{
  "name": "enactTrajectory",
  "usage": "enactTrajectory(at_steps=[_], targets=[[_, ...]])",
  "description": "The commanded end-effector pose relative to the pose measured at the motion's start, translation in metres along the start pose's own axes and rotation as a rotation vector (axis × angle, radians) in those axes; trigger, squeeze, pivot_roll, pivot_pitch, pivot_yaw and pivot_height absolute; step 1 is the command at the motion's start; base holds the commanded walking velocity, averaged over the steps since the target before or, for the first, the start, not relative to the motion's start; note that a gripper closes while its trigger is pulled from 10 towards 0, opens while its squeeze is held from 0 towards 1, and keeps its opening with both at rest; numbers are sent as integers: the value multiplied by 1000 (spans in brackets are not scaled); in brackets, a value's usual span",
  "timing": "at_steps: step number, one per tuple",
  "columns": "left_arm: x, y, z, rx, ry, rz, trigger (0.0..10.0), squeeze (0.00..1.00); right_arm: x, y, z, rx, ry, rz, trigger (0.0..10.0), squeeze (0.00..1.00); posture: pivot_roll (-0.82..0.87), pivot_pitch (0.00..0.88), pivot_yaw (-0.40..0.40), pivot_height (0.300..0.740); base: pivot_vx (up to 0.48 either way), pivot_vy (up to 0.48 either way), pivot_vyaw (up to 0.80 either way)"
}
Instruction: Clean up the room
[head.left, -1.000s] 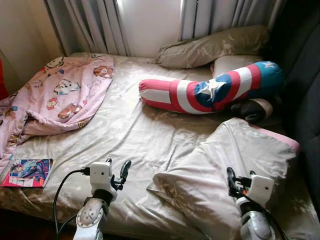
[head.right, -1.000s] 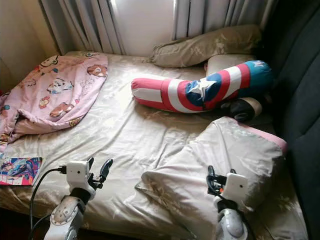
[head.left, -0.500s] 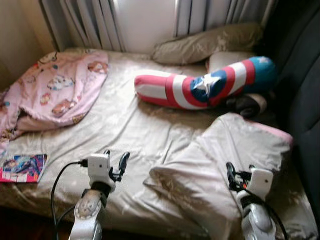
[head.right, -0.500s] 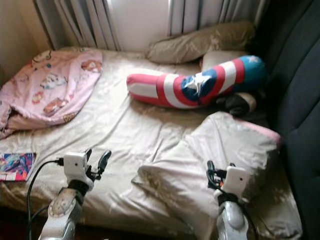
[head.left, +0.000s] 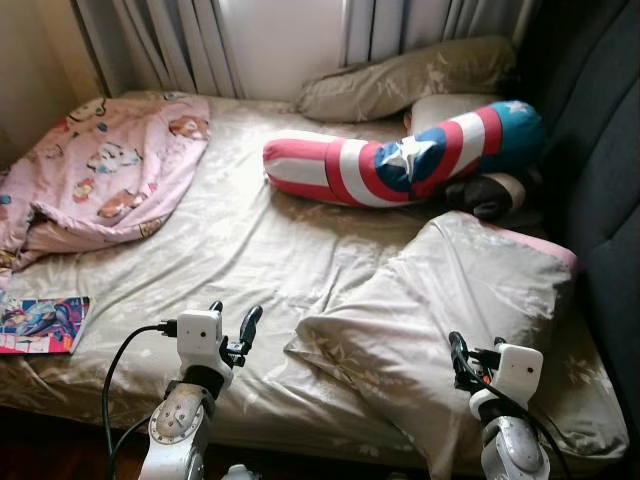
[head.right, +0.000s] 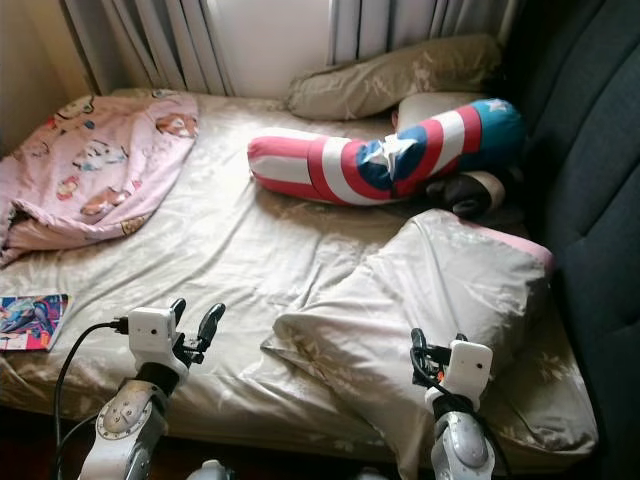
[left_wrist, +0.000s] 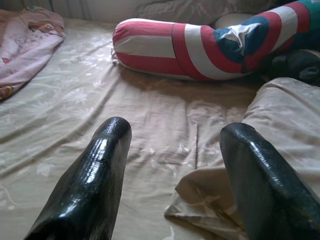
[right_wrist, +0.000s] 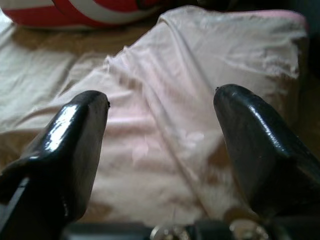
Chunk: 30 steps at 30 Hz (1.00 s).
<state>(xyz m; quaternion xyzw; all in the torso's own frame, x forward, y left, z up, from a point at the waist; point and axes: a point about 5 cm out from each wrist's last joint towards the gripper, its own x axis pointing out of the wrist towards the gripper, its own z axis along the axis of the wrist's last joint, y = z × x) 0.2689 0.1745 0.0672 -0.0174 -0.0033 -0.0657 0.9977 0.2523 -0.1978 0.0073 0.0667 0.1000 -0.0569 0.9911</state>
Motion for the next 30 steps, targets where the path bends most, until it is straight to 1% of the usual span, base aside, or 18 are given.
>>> enactTrajectory(at_steps=[1, 3, 8, 13, 18, 19, 23, 30], targets=[[0, 3, 4, 3, -9, 11, 10000, 0, 4, 1, 5, -1, -10, 19, 10000, 0, -26, 90, -24, 652, 0, 0, 0], [1, 3, 4, 3, -8, 11, 10000, 0, 5, 0, 9, 1, -33, 24, 10000, 0, -33, 91, -24, 652, 0, 0, 0], [2, 3, 5, 1, -5, 11, 10000, 0, 7, -2, 11, -5, -32, 11, 10000, 0, -29, 88, -27, 652, 0, 0, 0], [3, 1, 5, -6, 2, 7, 10000, 0, 10, -2, 14, 21, -43, -10, 10000, 0, -29, 90, -24, 652, 0, 0, 0], [2, 3, 5, -6, 6, 6, 10000, 0, 9, -3, 12, 41, -35, -35, 10000, 0, -23, 93, -24, 652, 0, 0, 0], [2, 3, 5, -4, 7, 4, 10000, 0, 9, -5, 9, 41, -14, -61, 10000, 0, -21, 95, -24, 652, 0, 0, 0], [1, 3, 5, -4, 9, 3, 10000, 0, 9, -6, 7, 45, -1, -77, 10000, 0, -19, 95, -24, 652, 0, 0, 0], [1, 4, 5, 3, 13, 0, 10000, 0, 9, -6, 5, 50, 10, -67, 10000, 0, -17, 92, -24, 652, 242, 0, 0]])
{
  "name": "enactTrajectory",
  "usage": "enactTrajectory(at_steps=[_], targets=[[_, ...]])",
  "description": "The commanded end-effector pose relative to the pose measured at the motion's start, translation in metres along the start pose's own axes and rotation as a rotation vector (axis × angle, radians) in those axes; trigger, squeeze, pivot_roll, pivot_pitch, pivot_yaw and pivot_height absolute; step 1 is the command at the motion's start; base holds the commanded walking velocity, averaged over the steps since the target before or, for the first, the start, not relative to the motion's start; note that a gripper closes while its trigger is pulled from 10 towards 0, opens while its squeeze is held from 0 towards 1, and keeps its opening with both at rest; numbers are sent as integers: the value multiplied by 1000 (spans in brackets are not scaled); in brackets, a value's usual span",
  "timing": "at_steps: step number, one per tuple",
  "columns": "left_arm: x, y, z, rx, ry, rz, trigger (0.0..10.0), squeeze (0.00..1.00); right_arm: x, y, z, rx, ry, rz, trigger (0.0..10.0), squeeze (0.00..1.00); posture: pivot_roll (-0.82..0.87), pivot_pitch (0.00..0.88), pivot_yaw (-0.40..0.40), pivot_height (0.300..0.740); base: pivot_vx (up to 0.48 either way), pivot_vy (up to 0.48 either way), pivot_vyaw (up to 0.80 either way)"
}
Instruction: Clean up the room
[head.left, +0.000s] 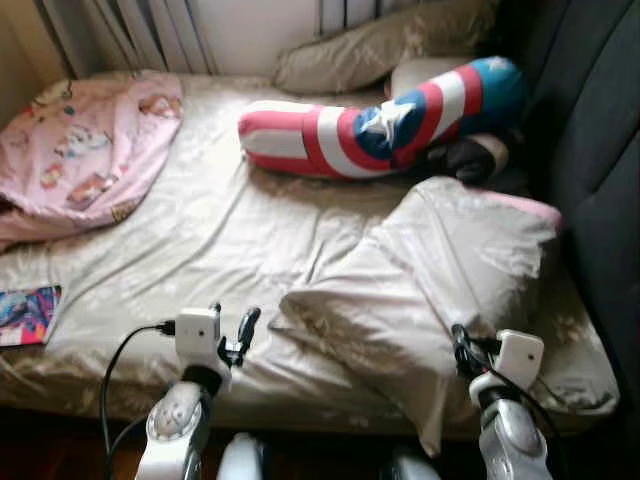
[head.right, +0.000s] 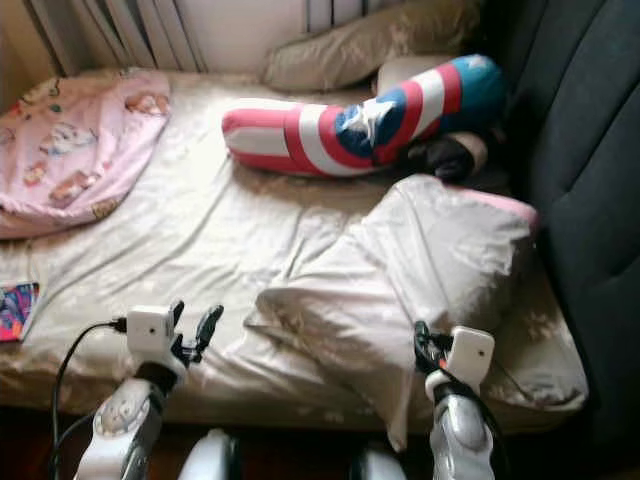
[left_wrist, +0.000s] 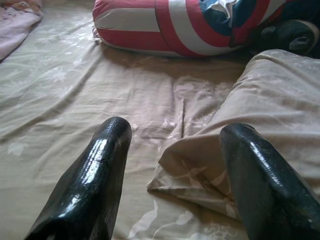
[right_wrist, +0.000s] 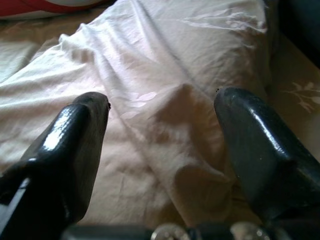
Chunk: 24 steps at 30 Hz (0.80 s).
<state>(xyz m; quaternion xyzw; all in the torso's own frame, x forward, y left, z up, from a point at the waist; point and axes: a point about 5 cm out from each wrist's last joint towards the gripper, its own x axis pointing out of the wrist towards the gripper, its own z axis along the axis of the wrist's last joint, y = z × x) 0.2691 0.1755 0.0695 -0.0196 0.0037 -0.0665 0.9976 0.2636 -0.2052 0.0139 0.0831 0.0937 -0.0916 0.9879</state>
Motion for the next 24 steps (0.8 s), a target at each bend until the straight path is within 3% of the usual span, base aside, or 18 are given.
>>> enactTrajectory(at_steps=[1, 13, 24], targets=[[1, 3, 3, 8, -1, 1, 10000, 0, -1, -1, -4, 9, 28, 4, 10000, 0, -17, 92, -24, 652, 240, 0, 0], [-2, 1, 3, 9, 3, -8, 10000, 0, -3, 7, -15, 3, 91, 80, 10000, 0, -9, 93, -24, 652, 221, 0, 0], [-3, 1, 1, 16, 22, -19, 10000, 0, -2, -2, -16, -10, 106, 9, 10000, 0, -3, 111, -19, 652, 22, 0, 0]])
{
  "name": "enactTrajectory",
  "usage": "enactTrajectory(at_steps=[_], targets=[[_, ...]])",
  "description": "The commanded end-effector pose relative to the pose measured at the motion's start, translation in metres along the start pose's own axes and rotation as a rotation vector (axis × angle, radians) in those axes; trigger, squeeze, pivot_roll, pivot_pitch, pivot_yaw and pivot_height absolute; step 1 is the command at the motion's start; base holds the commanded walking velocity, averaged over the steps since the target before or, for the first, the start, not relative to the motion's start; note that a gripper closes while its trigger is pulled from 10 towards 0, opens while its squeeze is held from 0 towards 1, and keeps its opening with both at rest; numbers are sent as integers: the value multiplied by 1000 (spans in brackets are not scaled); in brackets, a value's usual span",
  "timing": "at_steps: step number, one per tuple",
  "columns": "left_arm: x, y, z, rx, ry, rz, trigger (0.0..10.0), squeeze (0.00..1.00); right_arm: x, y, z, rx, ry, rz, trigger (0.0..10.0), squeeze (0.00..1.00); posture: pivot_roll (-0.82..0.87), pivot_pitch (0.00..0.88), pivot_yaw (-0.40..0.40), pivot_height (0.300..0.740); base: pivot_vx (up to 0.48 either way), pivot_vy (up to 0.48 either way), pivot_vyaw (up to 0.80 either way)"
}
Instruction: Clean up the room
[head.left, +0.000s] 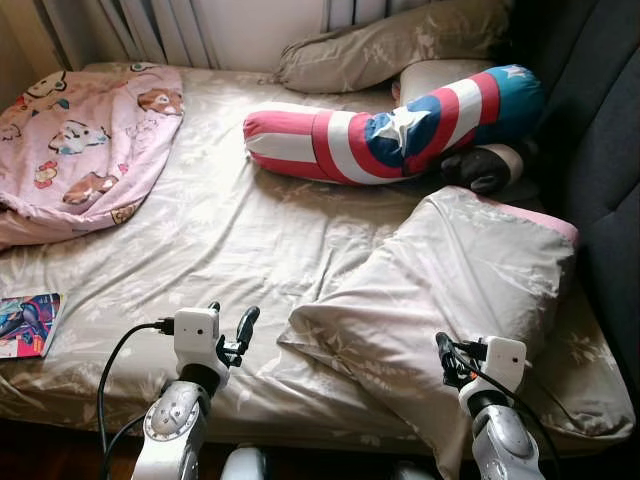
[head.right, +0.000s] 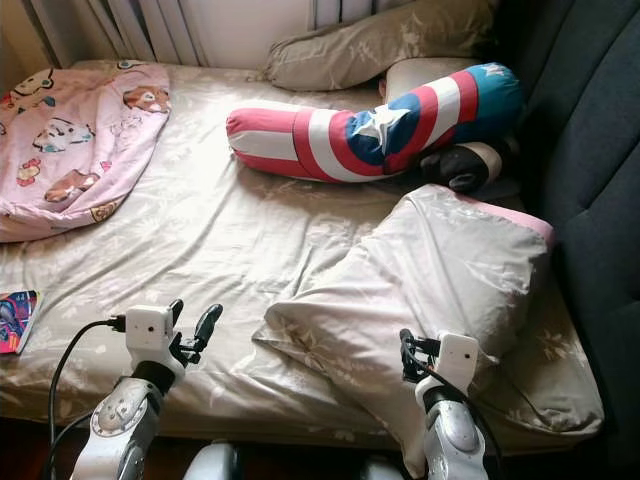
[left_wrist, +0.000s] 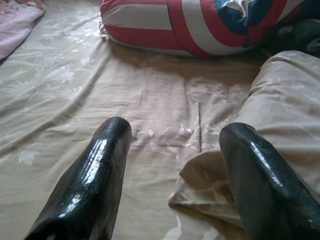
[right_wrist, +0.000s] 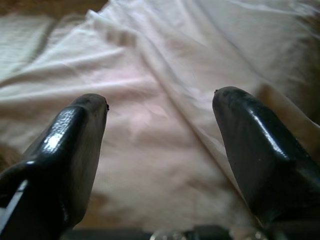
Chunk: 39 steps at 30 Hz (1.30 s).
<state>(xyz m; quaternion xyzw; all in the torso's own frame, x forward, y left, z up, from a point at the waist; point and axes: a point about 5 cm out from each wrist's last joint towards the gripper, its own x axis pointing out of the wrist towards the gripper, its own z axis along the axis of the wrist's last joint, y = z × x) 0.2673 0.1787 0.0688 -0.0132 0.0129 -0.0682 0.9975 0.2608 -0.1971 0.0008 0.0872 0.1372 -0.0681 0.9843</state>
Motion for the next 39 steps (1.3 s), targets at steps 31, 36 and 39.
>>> enactTrajectory(at_steps=[31, 36, 39], targets=[[-5, 3, 11, 38, 11, -63, 10000, 0, 23, -24, 1, 78, 252, -66, 10000, 0, 43, 139, 27, 652, 0, 0, 0], [-8, 5, 12, 45, 21, -67, 10000, 0, 23, -22, -4, 106, 323, -55, 10000, 0, 58, 153, 36, 652, 0, 0, 0], [-8, 6, 13, 54, 25, -70, 10000, 0, 22, -22, -7, 96, 357, -49, 10000, 0, 62, 164, 41, 652, 0, 0, 0]])
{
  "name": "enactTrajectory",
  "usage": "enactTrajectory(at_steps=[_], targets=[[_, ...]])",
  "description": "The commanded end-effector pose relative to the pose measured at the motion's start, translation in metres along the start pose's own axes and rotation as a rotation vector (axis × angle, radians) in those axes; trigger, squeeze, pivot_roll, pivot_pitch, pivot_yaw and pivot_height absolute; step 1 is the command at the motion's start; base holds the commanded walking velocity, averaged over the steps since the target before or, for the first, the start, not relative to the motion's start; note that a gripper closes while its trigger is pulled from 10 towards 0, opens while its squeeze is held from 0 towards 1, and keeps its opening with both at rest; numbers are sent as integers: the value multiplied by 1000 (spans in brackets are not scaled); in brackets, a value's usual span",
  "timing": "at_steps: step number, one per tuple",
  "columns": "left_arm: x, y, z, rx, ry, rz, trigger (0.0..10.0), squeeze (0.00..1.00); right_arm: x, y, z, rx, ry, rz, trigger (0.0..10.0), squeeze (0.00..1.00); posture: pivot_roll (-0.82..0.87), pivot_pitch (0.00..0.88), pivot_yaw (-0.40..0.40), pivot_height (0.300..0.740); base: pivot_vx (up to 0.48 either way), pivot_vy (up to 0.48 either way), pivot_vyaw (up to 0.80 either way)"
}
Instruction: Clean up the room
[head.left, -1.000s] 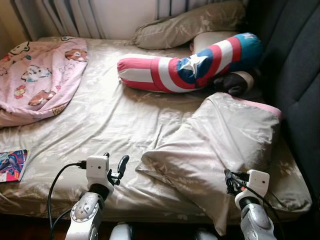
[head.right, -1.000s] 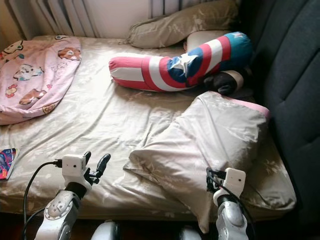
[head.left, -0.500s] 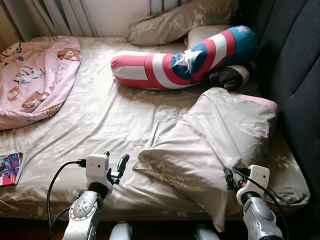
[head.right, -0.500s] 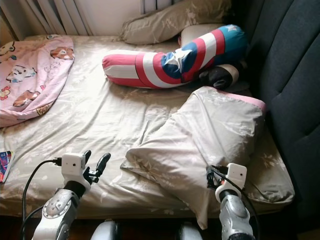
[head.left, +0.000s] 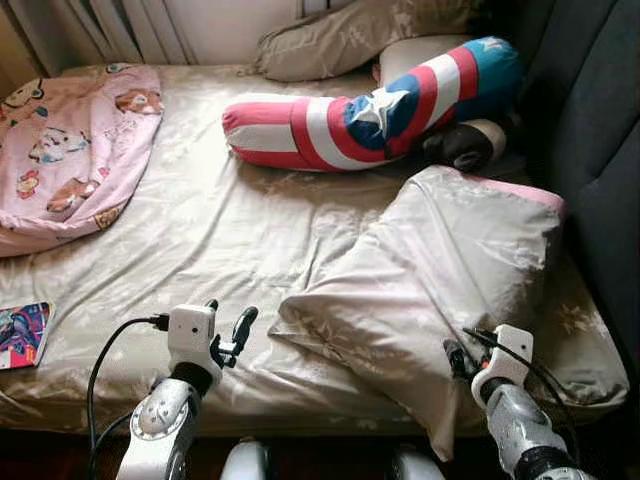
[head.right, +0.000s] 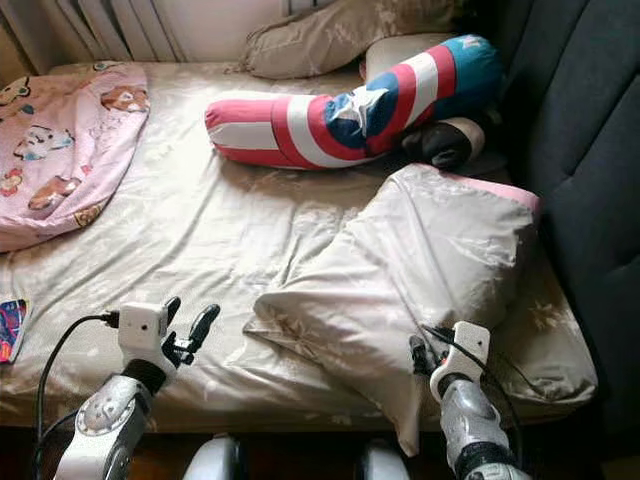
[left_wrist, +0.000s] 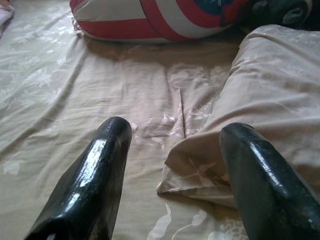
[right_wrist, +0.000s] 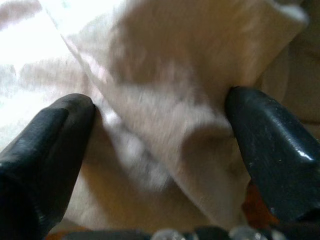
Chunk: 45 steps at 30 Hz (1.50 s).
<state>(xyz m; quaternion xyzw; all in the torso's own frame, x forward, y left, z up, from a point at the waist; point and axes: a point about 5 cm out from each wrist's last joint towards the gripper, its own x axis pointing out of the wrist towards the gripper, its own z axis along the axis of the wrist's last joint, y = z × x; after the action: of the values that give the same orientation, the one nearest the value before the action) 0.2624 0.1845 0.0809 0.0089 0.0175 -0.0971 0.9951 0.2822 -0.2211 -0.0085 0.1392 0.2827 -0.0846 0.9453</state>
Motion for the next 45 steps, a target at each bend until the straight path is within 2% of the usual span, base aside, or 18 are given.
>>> enactTrajectory(at_steps=[1, 4, 8, 16, 21, 26, 27, 28, 29, 35, 45], targets=[[-3, 1, 1, 11, 13, -15, 10000, 0, -1, -2, -9, 9, 60, -1, 10000, 0, 62, 164, 41, 652, 0, 0, 0], [-3, 1, 1, 12, 16, -18, 10000, 0, -1, -2, -12, 33, 90, 20, 10000, 0, 56, 169, 44, 652, 0, 0, 0], [-1, 0, 1, 13, 19, -22, 10000, 0, -5, -2, -25, 6, 148, 45, 10000, 0, 55, 170, 43, 652, 0, 0, 0], [-2, -4, 1, 12, 23, -35, 10000, 0, -10, 2, -46, 52, 234, 78, 10000, 0, 57, 160, 46, 652, 0, 0, 0], [-3, -3, 2, 17, 25, -36, 10000, 0, -9, 20, -54, 101, 257, 143, 10000, 0, 71, 163, 48, 652, 0, 0, 0], [-5, -2, 2, 21, 30, -36, 10000, 0, -8, 33, -56, 103, 271, 174, 10000, 0, 79, 173, 51, 652, 0, 0, 0], [-5, -2, 2, 21, 31, -36, 10000, 0, -8, 35, -57, 101, 274, 177, 8078, 0, 81, 174, 51, 652, 0, 0, 0], [-6, -2, 2, 21, 33, -35, 10000, 0, -8, 36, -58, 100, 276, 173, 2824, 0, 81, 174, 51, 652, 0, 0, 0], [-6, -2, 1, 21, 36, -36, 10000, 0, -8, 38, -59, 98, 282, 171, 0, 0, 81, 174, 51, 652, 0, 0, 0], [-8, -3, 1, 17, 39, -37, 10000, 0, -10, 42, -64, 79, 305, 181, 0, 0, 87, 182, 51, 652, 0, 0, 0], [-10, -4, 0, 13, 50, -38, 10000, 0, -15, 39, -76, 75, 333, 182, 0, 0, 87, 195, 49, 652, 0, 0, 0]])
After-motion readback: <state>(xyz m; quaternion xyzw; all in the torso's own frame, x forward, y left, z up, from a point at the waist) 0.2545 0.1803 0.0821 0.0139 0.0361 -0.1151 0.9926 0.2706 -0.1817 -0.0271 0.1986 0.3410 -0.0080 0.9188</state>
